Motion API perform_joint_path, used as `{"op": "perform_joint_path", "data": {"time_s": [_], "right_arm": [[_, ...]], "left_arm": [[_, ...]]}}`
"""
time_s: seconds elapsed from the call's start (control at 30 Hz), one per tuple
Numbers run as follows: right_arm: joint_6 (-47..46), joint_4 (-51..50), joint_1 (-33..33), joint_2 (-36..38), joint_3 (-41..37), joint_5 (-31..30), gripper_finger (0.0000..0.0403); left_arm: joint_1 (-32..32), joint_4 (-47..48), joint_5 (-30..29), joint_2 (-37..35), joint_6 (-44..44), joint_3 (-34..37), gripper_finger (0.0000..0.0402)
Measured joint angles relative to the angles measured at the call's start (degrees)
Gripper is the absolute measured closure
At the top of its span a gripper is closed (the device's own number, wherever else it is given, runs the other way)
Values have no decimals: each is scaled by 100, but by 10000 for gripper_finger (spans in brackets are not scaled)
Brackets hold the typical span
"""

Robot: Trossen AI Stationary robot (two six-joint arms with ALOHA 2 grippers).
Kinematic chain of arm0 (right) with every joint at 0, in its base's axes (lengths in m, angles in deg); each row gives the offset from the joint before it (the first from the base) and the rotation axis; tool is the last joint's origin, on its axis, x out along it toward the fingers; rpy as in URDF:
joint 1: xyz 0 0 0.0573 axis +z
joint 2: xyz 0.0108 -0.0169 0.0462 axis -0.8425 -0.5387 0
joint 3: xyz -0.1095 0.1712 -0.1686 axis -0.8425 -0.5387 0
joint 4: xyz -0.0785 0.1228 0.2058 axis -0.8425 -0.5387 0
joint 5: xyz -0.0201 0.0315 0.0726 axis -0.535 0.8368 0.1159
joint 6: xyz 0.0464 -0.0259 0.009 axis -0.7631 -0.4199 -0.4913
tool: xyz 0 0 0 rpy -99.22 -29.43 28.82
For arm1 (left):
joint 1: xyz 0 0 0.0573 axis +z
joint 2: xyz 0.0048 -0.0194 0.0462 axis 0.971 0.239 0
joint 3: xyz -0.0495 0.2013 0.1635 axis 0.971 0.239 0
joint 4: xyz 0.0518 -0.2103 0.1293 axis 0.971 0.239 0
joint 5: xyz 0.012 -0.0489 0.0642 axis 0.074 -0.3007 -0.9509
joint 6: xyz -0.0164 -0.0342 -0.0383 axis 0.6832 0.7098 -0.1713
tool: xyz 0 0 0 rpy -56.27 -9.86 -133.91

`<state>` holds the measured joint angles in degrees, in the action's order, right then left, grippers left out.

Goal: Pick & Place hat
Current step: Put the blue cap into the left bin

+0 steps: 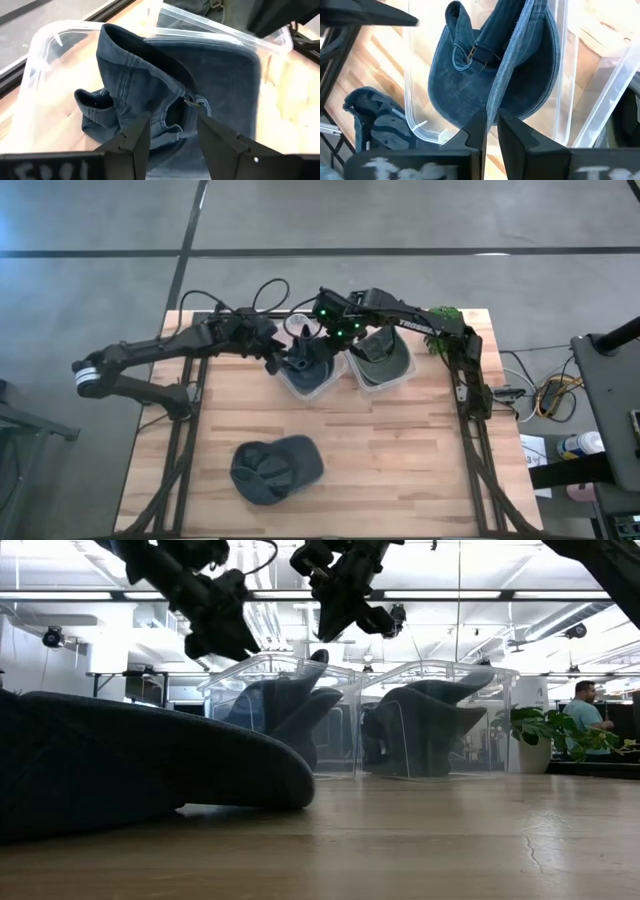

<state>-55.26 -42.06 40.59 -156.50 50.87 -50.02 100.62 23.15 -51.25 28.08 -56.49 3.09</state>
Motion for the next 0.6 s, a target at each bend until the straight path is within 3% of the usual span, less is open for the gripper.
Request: {"op": "perform_joint_path", "data": {"time_s": [0.27, 0.6], "right_arm": [[-48, 3, 7, 82, -2, 44, 353], [-245, -7, 72, 312, -4, 28, 267]], "left_arm": [[-2, 725, 19, -427, -28, 0, 248], [-55, 1404, 153, -1102, -57, 2, 248]]}}
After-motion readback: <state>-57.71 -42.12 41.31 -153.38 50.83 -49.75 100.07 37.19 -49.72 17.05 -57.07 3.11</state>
